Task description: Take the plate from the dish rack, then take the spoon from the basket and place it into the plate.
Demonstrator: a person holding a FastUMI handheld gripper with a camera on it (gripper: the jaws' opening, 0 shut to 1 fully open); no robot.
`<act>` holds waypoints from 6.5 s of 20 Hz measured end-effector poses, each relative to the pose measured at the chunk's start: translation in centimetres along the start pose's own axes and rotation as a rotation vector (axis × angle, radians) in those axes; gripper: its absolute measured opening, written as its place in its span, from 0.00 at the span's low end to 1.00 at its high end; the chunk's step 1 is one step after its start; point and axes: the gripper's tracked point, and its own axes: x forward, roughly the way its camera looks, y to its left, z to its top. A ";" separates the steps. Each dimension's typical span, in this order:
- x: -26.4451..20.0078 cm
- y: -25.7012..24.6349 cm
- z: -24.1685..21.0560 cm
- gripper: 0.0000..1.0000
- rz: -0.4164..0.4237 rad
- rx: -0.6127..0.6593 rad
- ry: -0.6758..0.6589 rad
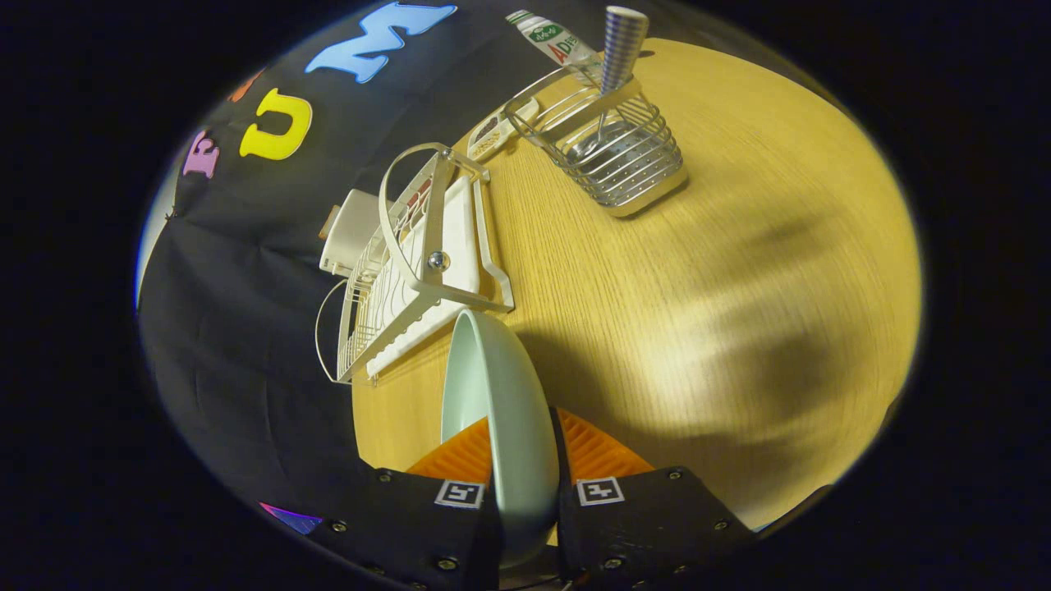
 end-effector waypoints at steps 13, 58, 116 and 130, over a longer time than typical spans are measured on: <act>-8.3 -2.4 5.3 0.55 -0.153 -0.296 -0.276; -8.3 -0.8 22.0 0.45 -0.043 -0.715 -0.851; -17.4 12.8 9.6 0.07 -0.259 -0.626 -0.786; -8.3 14.2 5.1 0.07 -0.241 -0.756 -0.491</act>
